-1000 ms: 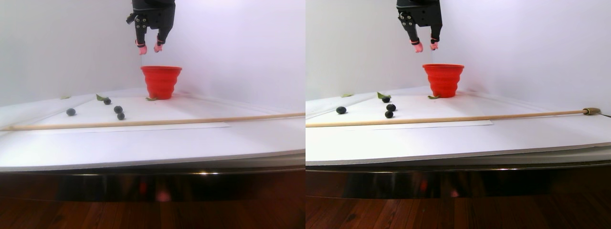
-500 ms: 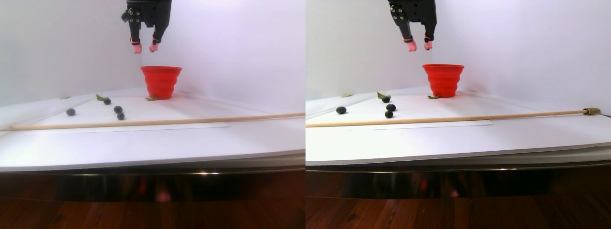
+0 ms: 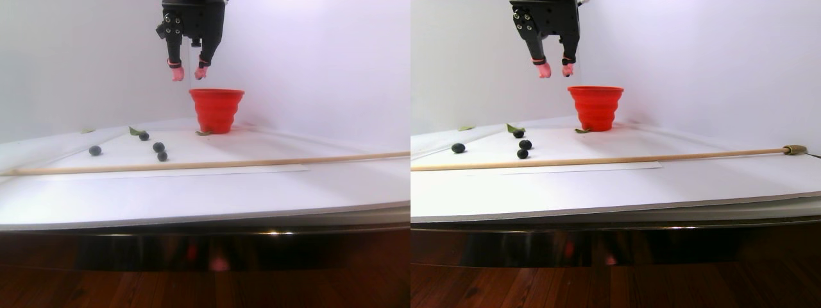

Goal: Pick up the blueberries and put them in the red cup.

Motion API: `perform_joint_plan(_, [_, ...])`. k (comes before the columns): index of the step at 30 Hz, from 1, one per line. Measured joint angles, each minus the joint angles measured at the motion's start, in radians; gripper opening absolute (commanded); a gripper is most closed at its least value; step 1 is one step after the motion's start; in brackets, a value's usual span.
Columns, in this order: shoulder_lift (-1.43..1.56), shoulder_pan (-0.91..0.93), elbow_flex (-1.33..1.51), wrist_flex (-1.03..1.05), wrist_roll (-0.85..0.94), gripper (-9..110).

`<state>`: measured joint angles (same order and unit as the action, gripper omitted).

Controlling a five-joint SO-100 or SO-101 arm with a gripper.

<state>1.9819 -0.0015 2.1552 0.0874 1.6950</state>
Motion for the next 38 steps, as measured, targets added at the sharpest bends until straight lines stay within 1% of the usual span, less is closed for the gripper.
perform_joint_plan(14, [0.000,-0.040,0.051,0.023,0.002,17])
perform_joint_plan(31, [0.046,-0.077,0.117,0.025,0.049,18])
perform_joint_plan(38, [0.046,-0.081,0.135,-0.008,0.055,18])
